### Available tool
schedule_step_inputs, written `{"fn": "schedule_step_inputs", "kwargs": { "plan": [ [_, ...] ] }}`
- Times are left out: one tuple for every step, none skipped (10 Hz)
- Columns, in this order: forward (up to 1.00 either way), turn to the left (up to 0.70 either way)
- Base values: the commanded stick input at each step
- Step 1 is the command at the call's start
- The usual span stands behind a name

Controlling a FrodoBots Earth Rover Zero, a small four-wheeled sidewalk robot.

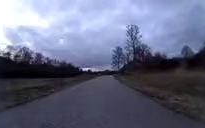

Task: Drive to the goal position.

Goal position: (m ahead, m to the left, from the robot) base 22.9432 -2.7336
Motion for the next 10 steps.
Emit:
{"fn": "schedule_step_inputs", "kwargs": {
  "plan": [
    [0.50,0.00],
    [0.50,0.00],
    [0.50,0.00],
    [0.50,0.00],
    [0.50,0.00],
    [0.50,0.00],
    [0.50,0.00],
    [0.50,0.00],
    [0.50,0.00],
    [0.50,0.00]
  ]
}}
